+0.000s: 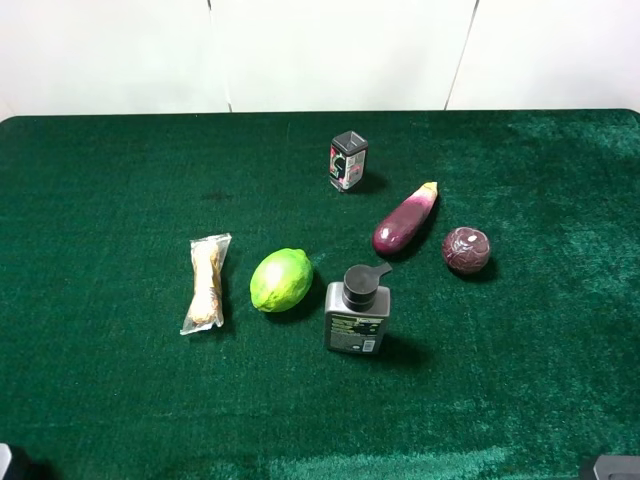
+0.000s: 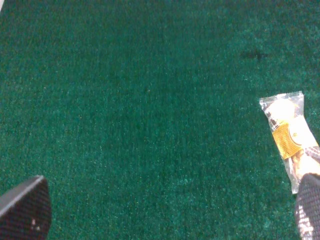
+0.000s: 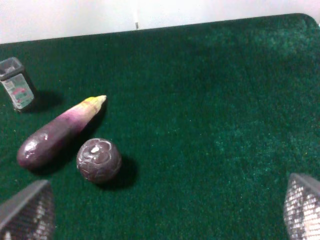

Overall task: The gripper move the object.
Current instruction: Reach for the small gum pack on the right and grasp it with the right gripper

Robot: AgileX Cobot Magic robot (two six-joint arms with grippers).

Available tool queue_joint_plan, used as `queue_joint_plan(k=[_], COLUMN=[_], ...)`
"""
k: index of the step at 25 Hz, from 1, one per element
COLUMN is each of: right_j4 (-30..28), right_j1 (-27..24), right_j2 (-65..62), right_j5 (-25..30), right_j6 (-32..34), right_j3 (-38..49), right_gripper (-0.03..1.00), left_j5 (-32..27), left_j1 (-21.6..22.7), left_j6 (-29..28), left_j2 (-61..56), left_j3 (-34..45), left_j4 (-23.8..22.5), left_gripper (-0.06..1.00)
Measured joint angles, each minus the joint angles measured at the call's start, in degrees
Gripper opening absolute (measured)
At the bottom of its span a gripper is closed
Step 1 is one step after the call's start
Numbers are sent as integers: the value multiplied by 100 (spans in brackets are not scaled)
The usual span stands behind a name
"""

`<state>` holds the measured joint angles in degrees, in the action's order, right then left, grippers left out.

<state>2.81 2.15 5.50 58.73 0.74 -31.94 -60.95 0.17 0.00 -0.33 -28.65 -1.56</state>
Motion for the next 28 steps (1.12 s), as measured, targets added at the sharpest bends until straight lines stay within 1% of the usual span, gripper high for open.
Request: queue_joint_plan(k=[8,13,19,22,28], right_j4=[274,365,633,644,434], right_j1=[0,0,20,239,890], right_j2=[2039,3298,4721,5386,6546], right_j5=[-78,-20,64,70,70], right_j6=[-154,-526,-1018,-1194,-1248], right_j3=[-1046,-1792,-2736,-3168,-4025], right_gripper=[70,70,70,70,70], left_j5=[0,0,0,0,0], left_j1=[0,0,0,0,0], left_j6=[0,0,0,0,0], left_j2=[0,0,0,0,0], left_j3=[0,0,0,0,0], left_j4=[0,0,0,0,0], left_gripper=[99,99,99,99,99])
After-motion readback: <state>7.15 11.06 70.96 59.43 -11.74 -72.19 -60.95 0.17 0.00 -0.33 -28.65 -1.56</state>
